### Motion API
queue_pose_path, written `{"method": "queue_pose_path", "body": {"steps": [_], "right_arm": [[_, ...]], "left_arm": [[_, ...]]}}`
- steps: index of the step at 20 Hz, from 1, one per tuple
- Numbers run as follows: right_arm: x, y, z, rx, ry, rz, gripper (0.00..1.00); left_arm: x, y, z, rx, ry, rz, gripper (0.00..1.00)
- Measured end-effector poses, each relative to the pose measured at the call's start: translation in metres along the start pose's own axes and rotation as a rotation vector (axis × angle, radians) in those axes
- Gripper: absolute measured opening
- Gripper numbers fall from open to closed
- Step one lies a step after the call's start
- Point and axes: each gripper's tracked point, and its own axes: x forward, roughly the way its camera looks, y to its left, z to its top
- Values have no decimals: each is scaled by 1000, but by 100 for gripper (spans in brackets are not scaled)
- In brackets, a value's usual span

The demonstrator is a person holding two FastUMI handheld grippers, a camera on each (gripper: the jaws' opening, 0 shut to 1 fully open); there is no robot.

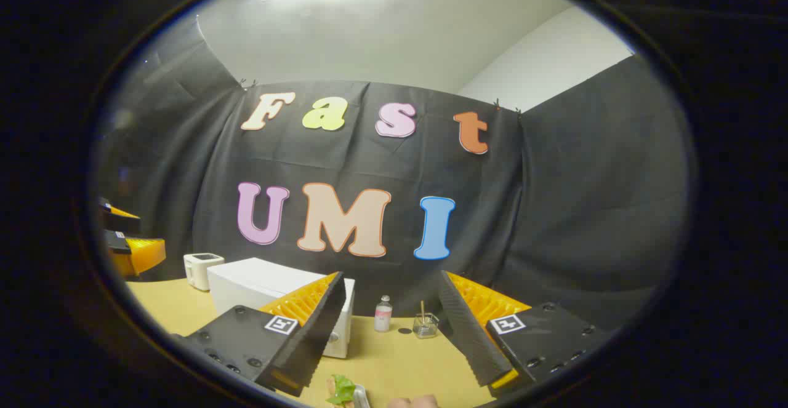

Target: Open the microwave oven with the left hand, put the food in, and close the microwave oven.

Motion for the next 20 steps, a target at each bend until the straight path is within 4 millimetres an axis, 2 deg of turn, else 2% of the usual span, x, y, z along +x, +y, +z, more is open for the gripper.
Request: {"method": "queue_pose_path", "body": {"steps": [8, 11, 14, 20], "right_arm": [[8, -1, -1, -23, 5, 14, 97], [7, -4, -3, -24, 11, 15, 96], [8, -3, -10, -18, 32, 21, 96], [10, -8, -10, -30, 29, 9, 96]], "left_arm": [[14, -3, -5, 2, 17, -5, 95], [14, 1, -5, -9, 14, 16, 96], [15, -2, -7, -3, 21, 11, 96], [17, -5, -10, -20, 29, 2, 97]]}}
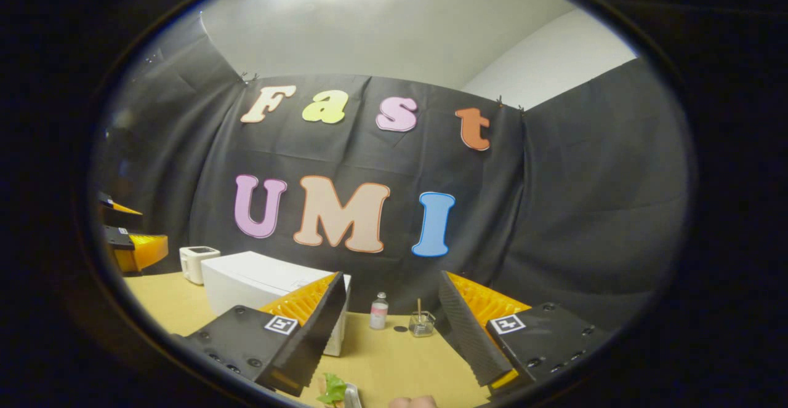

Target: Open the microwave oven with the left hand, put the food in, and close the microwave oven.

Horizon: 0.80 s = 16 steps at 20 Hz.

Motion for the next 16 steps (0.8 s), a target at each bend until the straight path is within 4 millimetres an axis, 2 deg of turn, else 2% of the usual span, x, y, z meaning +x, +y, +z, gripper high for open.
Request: {"method": "queue_pose_path", "body": {"steps": [8, 13, 16], "right_arm": [[4, 0, 1, 11, 3, 5, 96], [1, -7, 0, -6, 11, 19, 96], [0, -12, -1, -6, 7, 20, 96]], "left_arm": [[8, 3, -3, 10, -1, 11, 96], [29, -6, -11, -5, 2, -1, 96], [48, -18, -32, -21, 26, -19, 99]]}}
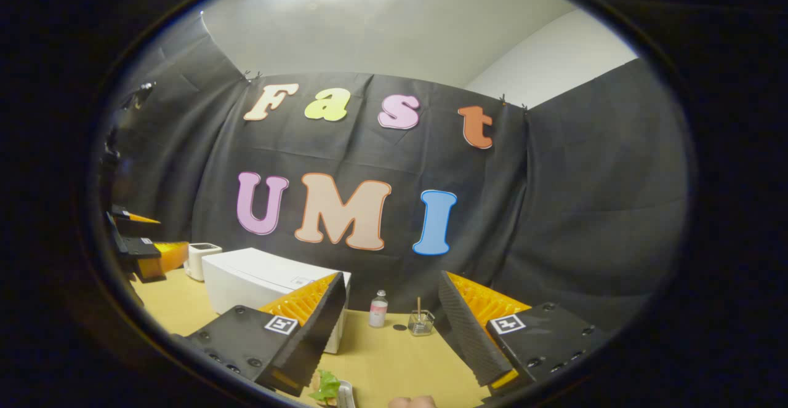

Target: Open the microwave oven with the left hand, put the food in, and close the microwave oven.

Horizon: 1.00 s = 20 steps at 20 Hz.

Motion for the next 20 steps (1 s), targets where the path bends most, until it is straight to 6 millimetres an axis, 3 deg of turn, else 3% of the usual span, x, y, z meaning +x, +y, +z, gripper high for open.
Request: {"method": "queue_pose_path", "body": {"steps": [9, 15, 20], "right_arm": [[-7, 4, -19, -27, 30, 50, 96], [-17, -19, -27, -51, 51, 7, 96], [-25, -40, -35, -78, 75, -24, 96]], "left_arm": [[83, -68, -94, -66, 93, -90, 96], [136, -107, -149, -65, 184, -98, 99], [160, -125, -188, -46, 254, -101, 98]]}}
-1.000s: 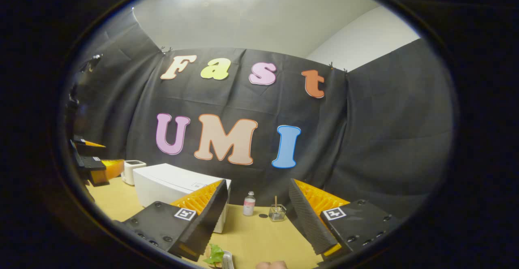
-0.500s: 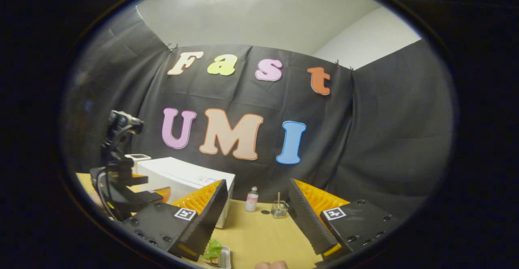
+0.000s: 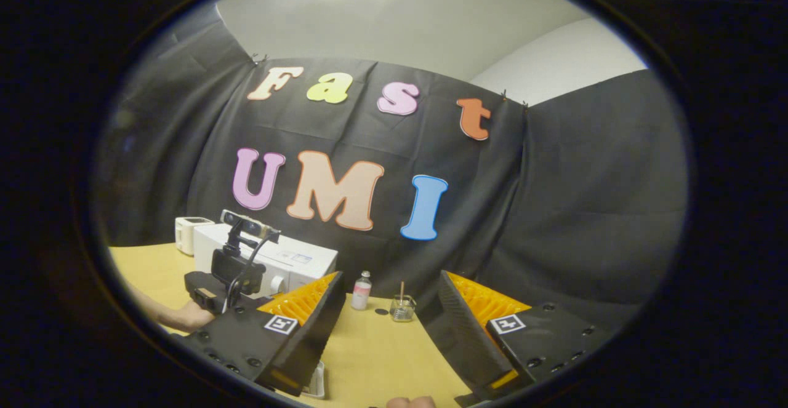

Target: Open the microwave oven with the left hand, put the food in, and close the microwave oven.

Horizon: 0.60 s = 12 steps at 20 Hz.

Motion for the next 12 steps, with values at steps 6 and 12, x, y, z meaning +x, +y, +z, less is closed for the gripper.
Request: {"method": "queue_pose_path", "body": {"steps": [6, 12], "right_arm": [[-3, -24, -12, -13, 29, -43, 96], [-7, -34, -20, -29, 59, -51, 96]], "left_arm": [[19, -5, -20, 7, 51, -5, 98], [24, -14, -17, 6, 29, -10, 70]]}}
